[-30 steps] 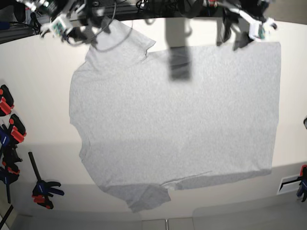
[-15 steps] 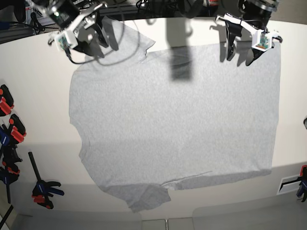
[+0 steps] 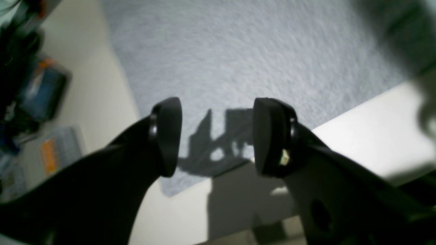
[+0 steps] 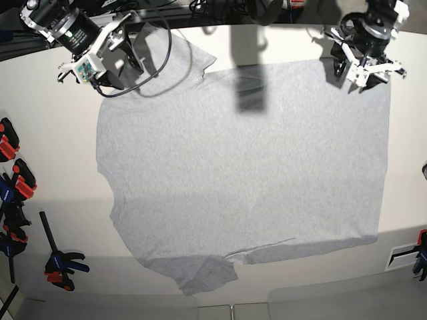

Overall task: Fold the T-shirt properly
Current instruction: 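Lower both grippers onto the shirt's collar-side corners and pinch them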

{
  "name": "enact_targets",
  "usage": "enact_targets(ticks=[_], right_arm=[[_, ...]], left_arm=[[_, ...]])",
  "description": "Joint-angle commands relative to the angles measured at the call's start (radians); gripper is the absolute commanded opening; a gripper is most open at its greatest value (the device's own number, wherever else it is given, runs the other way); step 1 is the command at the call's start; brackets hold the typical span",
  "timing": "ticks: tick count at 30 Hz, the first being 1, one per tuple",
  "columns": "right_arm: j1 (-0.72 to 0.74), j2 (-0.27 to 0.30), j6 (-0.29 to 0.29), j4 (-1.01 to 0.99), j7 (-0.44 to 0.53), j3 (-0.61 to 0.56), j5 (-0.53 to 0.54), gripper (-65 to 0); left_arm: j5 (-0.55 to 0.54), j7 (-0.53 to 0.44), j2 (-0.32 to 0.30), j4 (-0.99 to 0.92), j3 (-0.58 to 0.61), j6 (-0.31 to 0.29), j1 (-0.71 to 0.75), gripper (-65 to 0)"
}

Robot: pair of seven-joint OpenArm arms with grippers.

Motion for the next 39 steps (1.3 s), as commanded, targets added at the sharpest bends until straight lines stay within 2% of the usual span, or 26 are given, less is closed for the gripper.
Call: enact_targets(ticks=[1,5,11,13,16,19,22,24,25,29,32,36,39], right_arm=[[-0.006,0.008,0.007,0.016,0.026,0.005,0.014,-37.7],[-0.006,0.008,0.007,0.016,0.026,0.005,0.014,-37.7],[-0.005,0.008,0.007,0.016,0.02,0.005,0.014,-37.7],[-0.005,0.007,0.007,0.016,0.02,0.005,0.014,-37.7],[-0.005,0.007,0.007,0.016,0.019,0.005,0.013,-37.7],[-0.005,0.007,0.007,0.016,0.017,0.005,0.014,-37.7],[-0.005,0.007,0.007,0.016,0.017,0.005,0.014,-37.7],[-0.005,0.007,0.007,0.016,0.016,0.005,0.014,-37.7],[-0.005,0.007,0.007,0.016,0.016,0.005,0.014,-37.7],[-0.005,0.007,0.007,0.016,0.016,0.005,0.014,-37.7],[-0.002,0.006,0.007,0.016,0.016,0.005,0.014,-37.7],[0.006,0.007,0.007,0.016,0.016,0.005,0.014,-37.7],[0.006,0.007,0.007,0.016,0.016,0.005,0.014,-37.7]], left_arm=[[0.012,-0.012,-0.04,-0.035,-0.007,-0.009,0.01,-34.5],[0.021,-0.077,-0.17,-0.25,-0.007,-0.129,0.01,-34.5],[0.052,-0.232,-0.328,-0.38,-0.007,-0.135,0.019,-34.5],[0.15,-0.341,-0.373,-0.393,-0.006,-0.151,0.045,-34.5],[0.322,-0.511,-0.447,-0.399,-0.006,-0.214,0.118,-34.5],[0.485,-0.649,-0.507,-0.399,-0.006,-0.212,0.19,-34.4],[0.531,-0.656,-0.502,-0.399,-0.006,-0.18,0.203,-34.4],[0.53,-0.652,-0.475,-0.4,-0.006,-0.099,0.203,-34.4],[0.531,-0.653,-0.46,-0.4,-0.006,-0.081,0.203,-34.4],[0.544,-0.652,-0.402,-0.413,-0.005,-0.084,0.203,-34.5],[0.545,-0.652,-0.384,-0.439,-0.005,-0.077,0.2,-34.5],[0.546,-0.644,-0.385,-0.466,-0.005,0.042,0.2,-34.5],[0.545,-0.649,-0.384,-0.466,-0.005,0.052,0.2,-34.5]])
